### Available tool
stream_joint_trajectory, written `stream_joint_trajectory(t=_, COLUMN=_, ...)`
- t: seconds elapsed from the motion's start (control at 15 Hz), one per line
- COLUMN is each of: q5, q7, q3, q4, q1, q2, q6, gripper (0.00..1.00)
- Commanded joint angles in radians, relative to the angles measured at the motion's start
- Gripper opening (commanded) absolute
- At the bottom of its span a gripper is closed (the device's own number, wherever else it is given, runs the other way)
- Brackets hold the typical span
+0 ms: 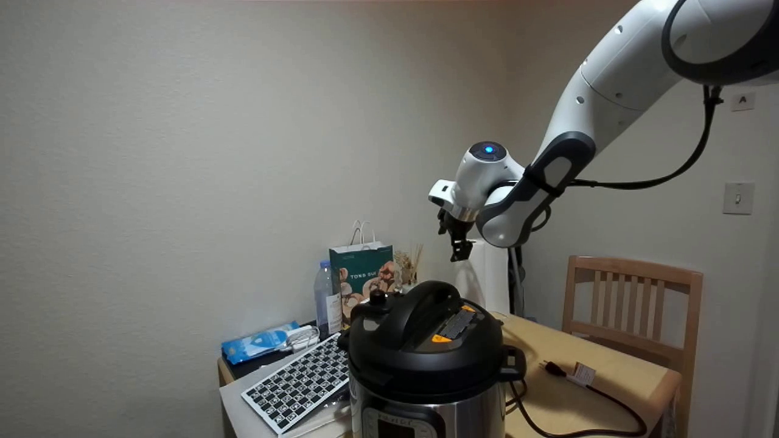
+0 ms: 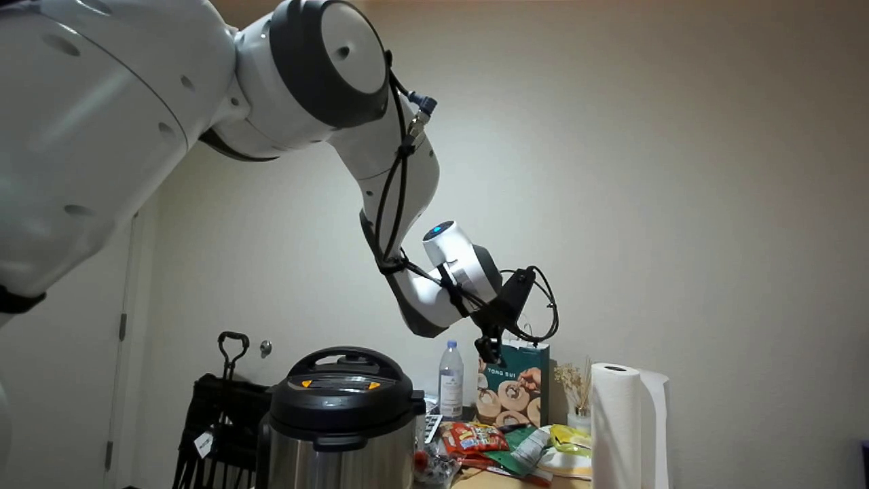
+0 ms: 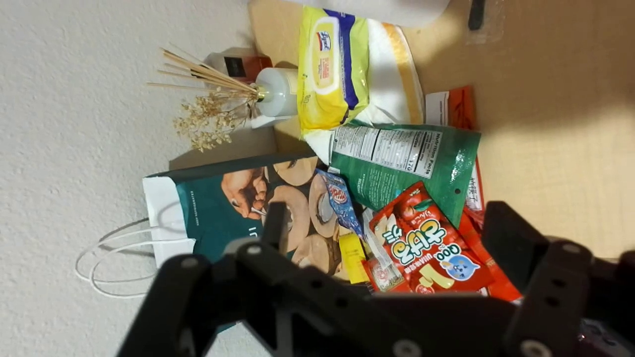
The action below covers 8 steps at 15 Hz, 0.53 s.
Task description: Pick up the cable
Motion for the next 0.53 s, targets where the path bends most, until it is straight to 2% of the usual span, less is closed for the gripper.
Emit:
stream_joint_trajectory(t=0.0, q5=-0.021, q7=0.027, q3=-0.002, q4=-0.029, q1=-0.001, q2=-0.020, q6=0.010, gripper=1.00)
stream_joint_trajectory(t=0.2, q5=-0.050, q7=0.116, q3=-0.081, q4=-0.161, q1=0.065, q2=-0.110, q6=-0.002, gripper=1.00)
stream_joint_trajectory(t=0.33, q5=-0.120, q7=0.246, q3=-0.178, q4=-0.210, q1=0.146, q2=-0.147, q6=-0.005, gripper=1.00)
stream_joint_trajectory(t=0.47, q5=-0.193, q7=0.349, q3=-0.244, q4=-0.272, q1=0.209, q2=-0.198, q6=-0.035, gripper=1.00)
